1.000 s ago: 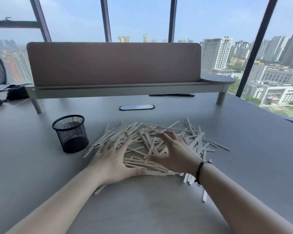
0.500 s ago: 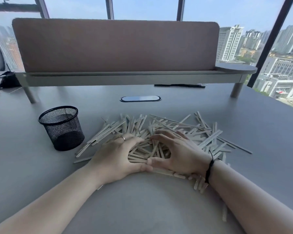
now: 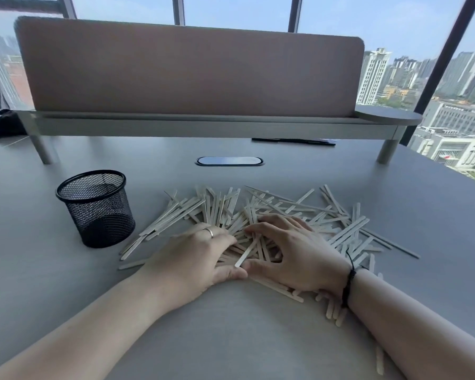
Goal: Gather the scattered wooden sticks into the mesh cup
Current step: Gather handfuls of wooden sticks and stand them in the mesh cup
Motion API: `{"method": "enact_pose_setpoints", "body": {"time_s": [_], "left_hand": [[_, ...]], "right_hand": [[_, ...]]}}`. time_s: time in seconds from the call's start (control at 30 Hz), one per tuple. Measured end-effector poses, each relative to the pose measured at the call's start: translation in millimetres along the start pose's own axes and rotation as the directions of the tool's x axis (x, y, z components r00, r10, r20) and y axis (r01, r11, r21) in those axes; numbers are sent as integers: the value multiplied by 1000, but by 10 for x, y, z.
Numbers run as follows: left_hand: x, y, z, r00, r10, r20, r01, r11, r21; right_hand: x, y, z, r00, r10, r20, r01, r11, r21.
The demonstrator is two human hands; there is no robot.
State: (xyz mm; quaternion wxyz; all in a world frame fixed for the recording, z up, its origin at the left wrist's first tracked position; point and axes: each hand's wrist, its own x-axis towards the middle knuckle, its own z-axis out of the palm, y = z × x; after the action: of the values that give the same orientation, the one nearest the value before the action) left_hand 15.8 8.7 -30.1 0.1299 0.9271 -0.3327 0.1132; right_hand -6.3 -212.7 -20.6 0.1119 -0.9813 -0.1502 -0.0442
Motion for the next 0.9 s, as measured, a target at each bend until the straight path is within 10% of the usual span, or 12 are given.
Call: {"method": "enact_pose_setpoints", "body": {"time_s": [0.27, 0.9], "left_hand": [[-2, -16, 78, 993, 102, -56, -88, 974, 210], [31, -142, 63, 998, -65, 27, 67, 992, -107]], "right_hand": [[44, 62, 54, 1000, 16, -8, -15, 999, 47], [33, 190, 48, 998, -44, -46, 51, 986, 159]]}}
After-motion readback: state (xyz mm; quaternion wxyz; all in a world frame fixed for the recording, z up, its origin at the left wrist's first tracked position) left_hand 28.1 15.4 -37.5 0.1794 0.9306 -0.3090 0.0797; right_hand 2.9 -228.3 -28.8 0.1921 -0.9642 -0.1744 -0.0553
